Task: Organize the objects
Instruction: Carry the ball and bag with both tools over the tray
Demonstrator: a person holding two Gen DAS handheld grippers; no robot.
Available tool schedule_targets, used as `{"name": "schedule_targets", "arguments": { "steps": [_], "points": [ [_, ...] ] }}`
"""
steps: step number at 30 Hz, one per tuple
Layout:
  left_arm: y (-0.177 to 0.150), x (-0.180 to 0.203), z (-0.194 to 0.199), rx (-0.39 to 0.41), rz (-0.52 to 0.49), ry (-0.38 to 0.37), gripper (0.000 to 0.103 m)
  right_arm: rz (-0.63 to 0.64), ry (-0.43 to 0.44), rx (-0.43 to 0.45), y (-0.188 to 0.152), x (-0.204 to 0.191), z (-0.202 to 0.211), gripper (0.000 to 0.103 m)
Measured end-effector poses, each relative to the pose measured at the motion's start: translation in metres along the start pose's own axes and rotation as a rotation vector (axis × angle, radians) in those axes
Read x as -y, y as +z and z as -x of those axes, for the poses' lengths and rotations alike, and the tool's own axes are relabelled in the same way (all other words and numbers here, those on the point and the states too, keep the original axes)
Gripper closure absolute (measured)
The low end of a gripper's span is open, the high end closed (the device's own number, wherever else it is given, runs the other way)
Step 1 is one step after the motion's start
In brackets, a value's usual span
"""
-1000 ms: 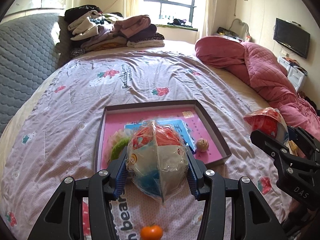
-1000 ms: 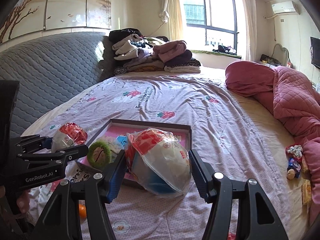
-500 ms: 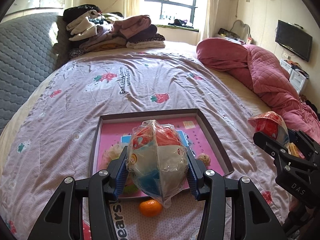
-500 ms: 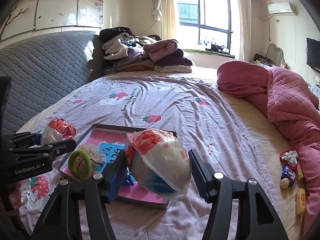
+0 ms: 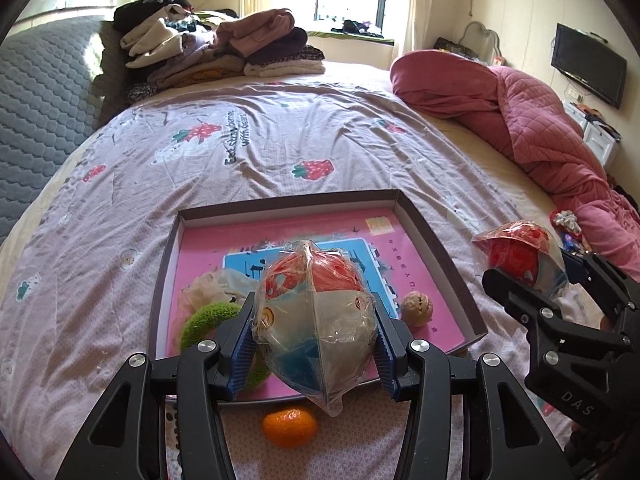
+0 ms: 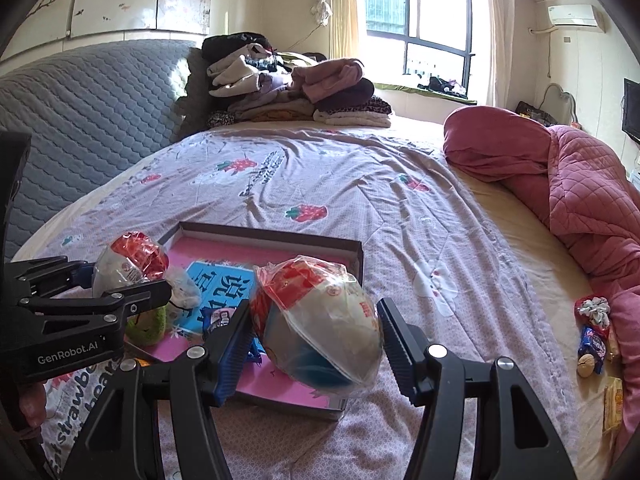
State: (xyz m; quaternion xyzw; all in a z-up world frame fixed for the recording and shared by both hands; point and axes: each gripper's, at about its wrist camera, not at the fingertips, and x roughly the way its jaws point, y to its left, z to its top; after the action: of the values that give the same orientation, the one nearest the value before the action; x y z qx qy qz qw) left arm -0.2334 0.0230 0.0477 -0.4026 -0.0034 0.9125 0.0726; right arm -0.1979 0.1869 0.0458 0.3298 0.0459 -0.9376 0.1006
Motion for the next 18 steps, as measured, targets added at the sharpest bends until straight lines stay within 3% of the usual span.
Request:
{"name": "schedule_targets", "arguments": {
  "steps": [18],
  "points": [
    [-0.012,0.005,-0.041,-0.068,-0.026,-0.013,0.051,0.031,-0.015,-0.085,-0.022,-0.003,-0.044,0.042]
  ]
}}
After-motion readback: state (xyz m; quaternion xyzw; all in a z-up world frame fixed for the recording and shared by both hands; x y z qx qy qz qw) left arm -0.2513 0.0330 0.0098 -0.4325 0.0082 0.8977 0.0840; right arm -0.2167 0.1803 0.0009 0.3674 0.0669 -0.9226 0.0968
